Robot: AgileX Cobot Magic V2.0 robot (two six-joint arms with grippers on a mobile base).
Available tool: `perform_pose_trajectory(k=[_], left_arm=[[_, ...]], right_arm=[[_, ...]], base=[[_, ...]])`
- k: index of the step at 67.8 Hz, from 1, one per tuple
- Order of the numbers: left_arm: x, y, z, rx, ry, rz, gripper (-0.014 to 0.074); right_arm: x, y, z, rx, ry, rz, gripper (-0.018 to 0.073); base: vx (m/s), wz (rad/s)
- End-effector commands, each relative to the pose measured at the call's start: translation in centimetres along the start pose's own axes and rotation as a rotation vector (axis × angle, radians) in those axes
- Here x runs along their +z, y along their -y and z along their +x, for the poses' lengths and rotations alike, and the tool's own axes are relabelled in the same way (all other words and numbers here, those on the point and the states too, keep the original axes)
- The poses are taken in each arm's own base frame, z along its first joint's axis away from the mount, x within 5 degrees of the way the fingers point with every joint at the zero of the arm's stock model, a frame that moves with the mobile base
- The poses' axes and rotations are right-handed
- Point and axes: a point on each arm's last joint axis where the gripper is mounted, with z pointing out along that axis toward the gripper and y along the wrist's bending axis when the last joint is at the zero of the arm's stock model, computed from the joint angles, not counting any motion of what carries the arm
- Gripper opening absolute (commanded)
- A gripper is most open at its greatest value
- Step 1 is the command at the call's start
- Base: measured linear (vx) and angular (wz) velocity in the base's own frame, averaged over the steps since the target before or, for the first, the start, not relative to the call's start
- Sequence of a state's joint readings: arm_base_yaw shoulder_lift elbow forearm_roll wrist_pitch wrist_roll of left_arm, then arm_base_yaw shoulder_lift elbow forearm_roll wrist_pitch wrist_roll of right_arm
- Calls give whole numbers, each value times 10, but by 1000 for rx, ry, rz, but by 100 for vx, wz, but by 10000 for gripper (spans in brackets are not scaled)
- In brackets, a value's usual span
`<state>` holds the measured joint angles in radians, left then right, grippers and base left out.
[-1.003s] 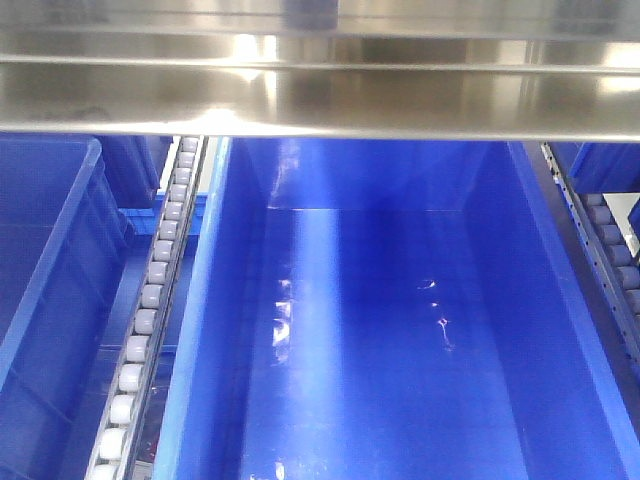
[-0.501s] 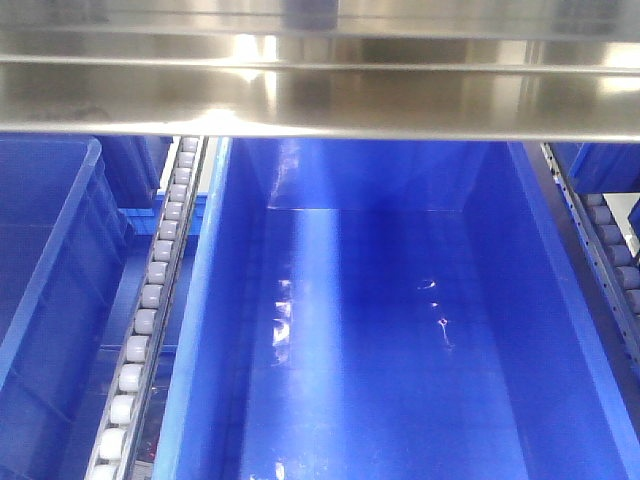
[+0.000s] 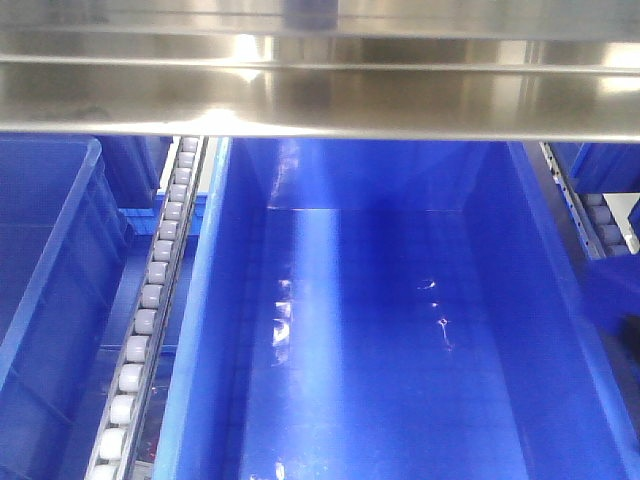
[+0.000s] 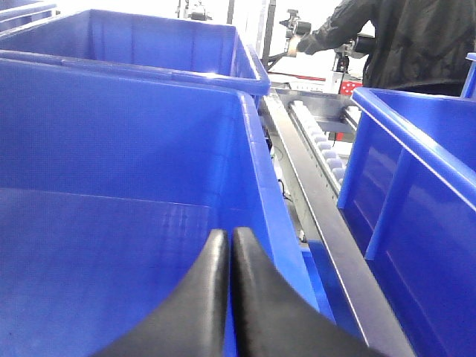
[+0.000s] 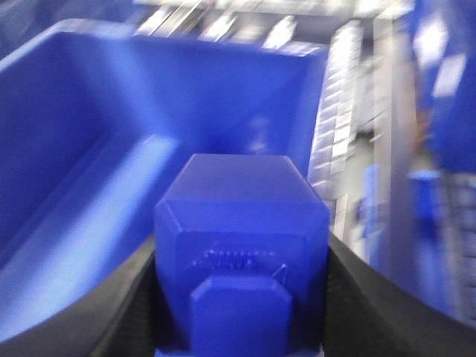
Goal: Pour parts from conveyor to right shelf
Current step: 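Turn toward the shelf and stop facing an empty blue bin, then extend the right gripper with the block over the blue bin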
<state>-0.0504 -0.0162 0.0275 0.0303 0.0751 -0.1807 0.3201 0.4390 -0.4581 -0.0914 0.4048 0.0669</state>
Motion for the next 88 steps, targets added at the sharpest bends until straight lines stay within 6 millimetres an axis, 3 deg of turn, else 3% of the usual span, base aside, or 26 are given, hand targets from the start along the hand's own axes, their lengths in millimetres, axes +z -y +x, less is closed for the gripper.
perform_pose_trajectory(k=[1,13,29,43,58,72,88], left_arm=[[0,0,0,-13,59,15,-6],[0,0,0,-13,59,15,-6],[0,0,0,-13,59,15,-6],[0,0,0,-13,59,15,-6],[0,0,0,-13,59,15,-6],[0,0,0,-13,59,15,-6],[0,0,0,-13,59,15,-6]], right_arm=[[12,-6,-28,-34,58,-53,10],[48,-24,-51,-71,-76,-138,15],[107,-53,-64,-137,-334,-201,29],[167,-69,-64,-166,-539,-184,55],[218,-83,-58,-169,-728,-169,92],[253,-95,-47,-108,-836,-167,204],[275,-100,-31,-77,-909,-138,459]], base=[[0,0],[0,0],[0,0],[0,0],[0,0],[0,0],[0,0]])
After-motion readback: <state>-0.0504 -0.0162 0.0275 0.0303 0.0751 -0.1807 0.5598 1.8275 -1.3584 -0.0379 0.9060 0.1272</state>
